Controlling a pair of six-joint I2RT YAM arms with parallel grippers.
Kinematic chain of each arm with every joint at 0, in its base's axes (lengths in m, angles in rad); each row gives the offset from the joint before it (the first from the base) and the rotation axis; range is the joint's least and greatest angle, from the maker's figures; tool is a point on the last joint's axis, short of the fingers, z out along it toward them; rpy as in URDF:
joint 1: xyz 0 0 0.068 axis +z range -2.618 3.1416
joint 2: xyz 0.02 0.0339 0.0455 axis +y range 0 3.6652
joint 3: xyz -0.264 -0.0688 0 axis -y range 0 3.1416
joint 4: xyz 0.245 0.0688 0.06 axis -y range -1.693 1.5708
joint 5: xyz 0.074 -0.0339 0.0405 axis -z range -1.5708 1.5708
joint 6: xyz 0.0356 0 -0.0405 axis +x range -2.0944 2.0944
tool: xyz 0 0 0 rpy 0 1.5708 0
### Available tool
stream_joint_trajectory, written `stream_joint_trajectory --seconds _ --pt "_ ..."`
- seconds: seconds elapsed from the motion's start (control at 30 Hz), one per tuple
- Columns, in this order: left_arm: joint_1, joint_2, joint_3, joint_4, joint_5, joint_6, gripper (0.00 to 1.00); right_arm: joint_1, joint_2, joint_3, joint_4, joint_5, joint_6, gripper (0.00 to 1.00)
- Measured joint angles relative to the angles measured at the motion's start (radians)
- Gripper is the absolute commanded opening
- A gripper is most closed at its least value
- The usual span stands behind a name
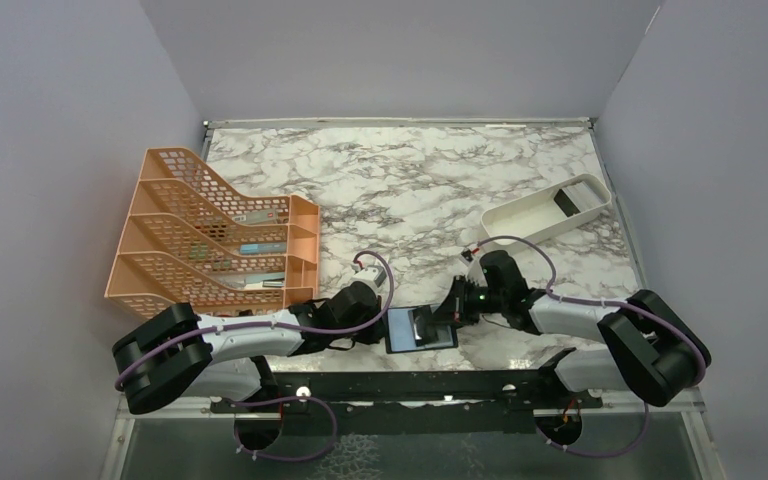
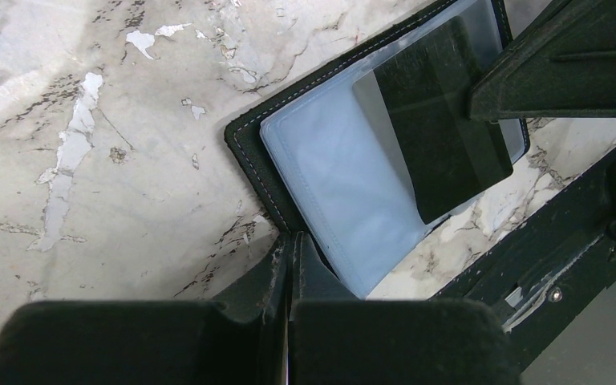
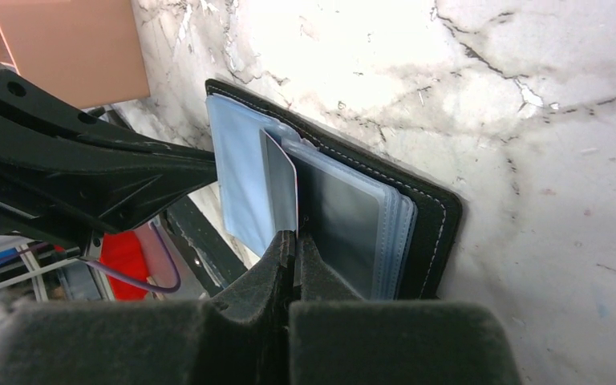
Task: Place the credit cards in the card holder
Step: Insert the credit card into the card holder.
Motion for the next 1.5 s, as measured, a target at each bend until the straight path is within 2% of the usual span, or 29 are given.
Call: stream_joint_trajectory --seconds 0.5,0.67,0.87,1.17,1.5 --pt "0.0 0.0 -0.001 0.003 0.0 -0.01 0.0 0.0 0.009 -0.025 0.08 0.0 0.029 0.01" --pt "0.0 0.0 -0.001 0.003 0.0 -0.011 0.0 0.005 0.008 -0.028 0.083 0.002 0.04 0.17" --pt "0.0 0.0 -0.001 0.003 0.001 -0.011 0.0 0.021 -0.014 0.007 -0.023 0.042 0.01 0.27" --pt "0.0 0.0 -0.001 0.003 0.003 -0.011 0.0 0.022 -0.098 0.067 -0.232 0.153 -0.062 0.29" --pt "0.0 0.0 -0.001 0.003 0.003 -0.014 0.0 0.04 -0.082 0.07 -0.224 0.153 -0.061 0.29"
